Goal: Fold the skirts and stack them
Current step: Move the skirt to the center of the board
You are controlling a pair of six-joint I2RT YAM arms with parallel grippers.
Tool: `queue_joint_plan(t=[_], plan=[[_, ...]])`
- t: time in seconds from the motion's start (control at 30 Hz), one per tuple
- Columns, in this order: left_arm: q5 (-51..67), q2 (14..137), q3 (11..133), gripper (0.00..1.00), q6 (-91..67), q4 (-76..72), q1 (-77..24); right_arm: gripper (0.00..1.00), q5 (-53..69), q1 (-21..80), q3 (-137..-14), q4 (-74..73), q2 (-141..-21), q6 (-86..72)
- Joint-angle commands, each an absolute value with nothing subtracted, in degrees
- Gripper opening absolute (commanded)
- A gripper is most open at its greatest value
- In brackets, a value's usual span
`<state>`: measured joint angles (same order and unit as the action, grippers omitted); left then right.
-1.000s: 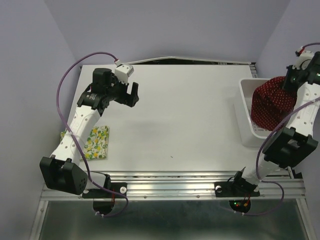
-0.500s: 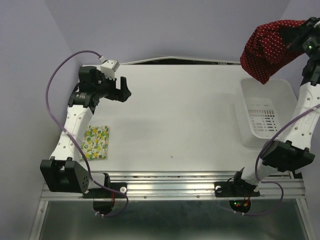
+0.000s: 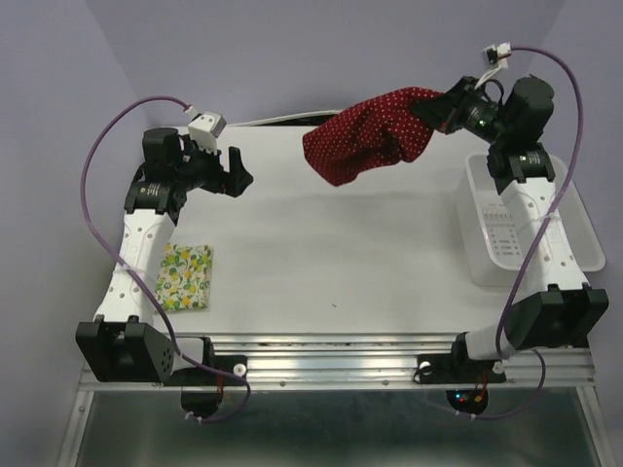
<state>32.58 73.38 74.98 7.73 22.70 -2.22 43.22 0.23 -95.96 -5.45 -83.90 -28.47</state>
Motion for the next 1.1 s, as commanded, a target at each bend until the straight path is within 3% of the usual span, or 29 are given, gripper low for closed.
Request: queue_joint_plan(t=[0.0,0.13,0.33,0.57,0.7,0.73,0.77,0.8,0.83,1.07], plan=[[34.10,70.31,76.64,0.98,9.93,22.85,-2.20,0.01,43.66,3.94,-88.17,4.92,-78.05,-32.34],[35.24,68.65,76.20,0.98,12.48,25.05,-2.20,0.01,45.27,9.57,-81.84,-0.43,-74.54,-31.03],[36.47,66.97,73.74,0.98,14.24,26.28,-2.28,0.01,37.89,12.13,-68.57,0.60,-70.92,-37.43],[39.28,70.40,71.72,0.96,14.68,26.46,-2.20,0.07,34.27,13.88,-68.90,7.46,-91.38,-43.23],[39.11,71.89,71.28,0.96,14.68,26.72,-2.28,0.21,34.11,14.41,-75.14,11.68,-102.55,-46.41],[39.11,72.42,71.45,0.96,15.37,26.98,-2.29,0.38,33.41,14.41,-77.84,11.95,-103.79,-45.28],[39.20,72.60,71.46,0.96,15.82,27.33,-2.37,0.45,32.18,14.41,-79.26,11.34,-104.67,-44.39],[39.03,72.86,71.11,0.96,16.17,27.77,-2.81,0.60,30.25,14.41,-80.58,10.47,-105.72,-43.17],[38.59,72.86,70.67,0.96,16.52,27.95,-3.42,0.65,29.45,14.41,-82.86,8.11,-105.91,-40.37],[24.63,73.74,64.43,0.95,18.81,25.50,-18.00,0.72,27.16,13.36,-86.58,-7.37,-101.87,-22.52]])
